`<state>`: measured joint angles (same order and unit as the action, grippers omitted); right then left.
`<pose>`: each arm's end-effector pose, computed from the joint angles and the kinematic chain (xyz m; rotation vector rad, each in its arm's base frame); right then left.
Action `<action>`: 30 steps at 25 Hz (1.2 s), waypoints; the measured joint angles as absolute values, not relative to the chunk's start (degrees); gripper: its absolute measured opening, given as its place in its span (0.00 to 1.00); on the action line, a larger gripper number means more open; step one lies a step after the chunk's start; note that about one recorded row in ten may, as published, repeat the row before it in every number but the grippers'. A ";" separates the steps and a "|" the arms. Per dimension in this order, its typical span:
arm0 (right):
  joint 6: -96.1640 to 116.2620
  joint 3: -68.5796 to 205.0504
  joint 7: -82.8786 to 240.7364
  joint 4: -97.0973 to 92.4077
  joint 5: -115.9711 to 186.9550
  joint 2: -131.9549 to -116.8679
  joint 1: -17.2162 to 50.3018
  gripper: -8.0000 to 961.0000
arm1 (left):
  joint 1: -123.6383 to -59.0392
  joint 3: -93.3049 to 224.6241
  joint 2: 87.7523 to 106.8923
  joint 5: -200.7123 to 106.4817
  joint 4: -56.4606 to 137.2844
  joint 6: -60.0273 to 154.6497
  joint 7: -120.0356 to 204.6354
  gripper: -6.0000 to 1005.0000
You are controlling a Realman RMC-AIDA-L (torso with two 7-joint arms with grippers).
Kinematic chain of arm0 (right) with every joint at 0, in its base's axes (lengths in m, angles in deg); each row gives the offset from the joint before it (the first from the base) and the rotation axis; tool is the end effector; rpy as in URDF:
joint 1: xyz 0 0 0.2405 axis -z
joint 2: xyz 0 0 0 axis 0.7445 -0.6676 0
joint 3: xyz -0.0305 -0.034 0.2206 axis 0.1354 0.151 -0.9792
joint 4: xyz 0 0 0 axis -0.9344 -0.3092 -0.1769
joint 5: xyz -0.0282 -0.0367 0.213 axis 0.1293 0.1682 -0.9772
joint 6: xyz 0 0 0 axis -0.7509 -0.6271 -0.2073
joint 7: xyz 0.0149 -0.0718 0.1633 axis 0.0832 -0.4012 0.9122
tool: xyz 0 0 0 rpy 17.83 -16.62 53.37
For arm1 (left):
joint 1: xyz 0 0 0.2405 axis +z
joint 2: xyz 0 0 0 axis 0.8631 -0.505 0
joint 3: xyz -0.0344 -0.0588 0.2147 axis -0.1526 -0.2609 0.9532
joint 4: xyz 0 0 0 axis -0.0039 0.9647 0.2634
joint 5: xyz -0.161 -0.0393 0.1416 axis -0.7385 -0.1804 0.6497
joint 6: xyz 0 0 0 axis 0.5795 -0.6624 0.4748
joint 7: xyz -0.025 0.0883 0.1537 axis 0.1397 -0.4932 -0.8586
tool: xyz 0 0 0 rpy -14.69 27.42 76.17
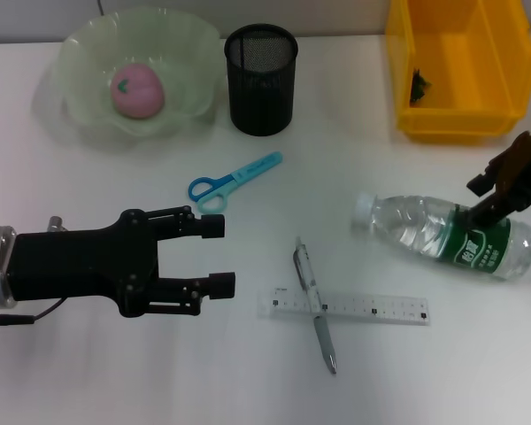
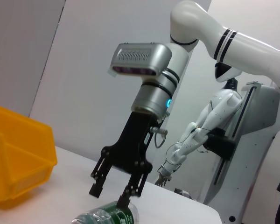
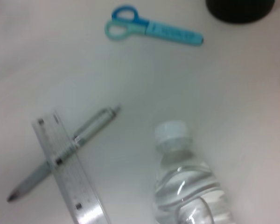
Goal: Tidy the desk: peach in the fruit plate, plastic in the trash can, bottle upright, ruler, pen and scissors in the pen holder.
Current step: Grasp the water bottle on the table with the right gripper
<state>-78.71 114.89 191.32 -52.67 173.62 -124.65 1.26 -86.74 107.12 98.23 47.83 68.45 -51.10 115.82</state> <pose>0.2135 0.3747 0.0314 -2.8387 0.7647 -0.5301 -0.2168 0.2706 -0.0147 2.8882 0.5700 1.0104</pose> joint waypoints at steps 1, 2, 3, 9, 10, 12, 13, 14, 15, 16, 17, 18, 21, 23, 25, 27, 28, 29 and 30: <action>-78.19 116.12 191.54 -52.80 174.48 -125.10 1.10 0.73 | -86.73 107.11 98.29 47.80 68.41 -51.10 115.78 0.81; -77.85 116.95 191.59 -52.83 175.15 -125.41 0.95 0.73 | -86.73 107.12 98.43 47.79 68.43 -51.10 115.78 0.81; -77.65 117.69 191.59 -52.84 175.53 -125.73 0.82 0.73 | -86.72 107.12 98.48 47.78 68.45 -51.09 115.78 0.81; -75.70 122.23 191.67 -52.59 176.51 -126.76 0.65 0.73 | -86.53 107.12 98.64 47.61 68.53 -51.07 115.79 0.81; -75.24 122.90 191.73 -52.52 177.02 -127.09 0.64 0.73 | -86.53 107.12 98.64 47.61 68.53 -51.07 115.79 0.81; -74.78 123.48 191.77 -52.47 177.92 -127.67 0.57 0.73 | -86.48 107.12 98.68 47.59 68.53 -51.09 115.89 0.80; -74.58 123.72 191.77 -52.44 178.36 -128.06 0.55 0.73 | -86.48 107.11 98.68 47.59 68.53 -51.09 115.90 0.80; -74.23 123.87 191.77 -52.42 179.05 -128.59 0.49 0.73 | -86.47 107.12 98.68 47.59 68.53 -51.09 115.91 0.80; -73.87 123.94 191.78 -52.41 179.66 -128.92 0.45 0.73 | -86.47 107.12 98.68 47.59 68.53 -51.11 115.94 0.80; -73.46 123.97 191.78 -52.36 180.41 -129.30 0.40 0.73 | -86.47 107.12 98.68 47.59 68.53 -51.11 115.94 0.80; -73.17 124.01 191.77 -52.25 180.96 -129.56 0.34 0.73 | -86.47 107.12 98.68 47.59 68.53 -51.13 115.96 0.80; -72.73 124.07 191.77 -51.95 181.56 -129.89 0.25 0.73 | -86.47 107.12 98.68 47.59 68.53 -51.17 115.98 0.80; -71.50 124.58 191.83 -50.68 182.37 -130.43 -0.09 0.73 | -86.46 107.12 98.68 47.59 68.53 -51.28 116.02 0.80; -70.57 125.16 192.04 -49.90 182.46 -130.51 -0.14 0.73 | -86.41 107.12 98.68 47.59 68.53 -51.30 115.99 0.80; -69.27 125.42 192.30 -48.71 182.46 -130.59 -0.34 0.73 | -86.38 107.12 98.64 47.59 68.53 -51.31 115.93 0.80; -68.96 125.42 192.32 -48.29 182.47 -130.60 -0.49 0.73 | -86.38 107.12 98.60 47.59 68.53 -51.32 115.93 0.80; -68.65 125.42 192.34 -47.87 182.46 -130.63 -0.64 0.73 | -86.38 107.12 98.52 47.59 68.53 -51.39 115.92 0.80; -68.53 125.42 192.35 -47.70 182.46 -130.65 -0.71 0.73 | -86.37 107.12 98.48 47.59 68.53 -51.43 115.92 0.80; -68.51 125.42 192.37 -47.63 182.43 -130.66 -0.73 0.73 | -86.35 107.12 98.44 47.59 68.53 -51.49 115.93 0.80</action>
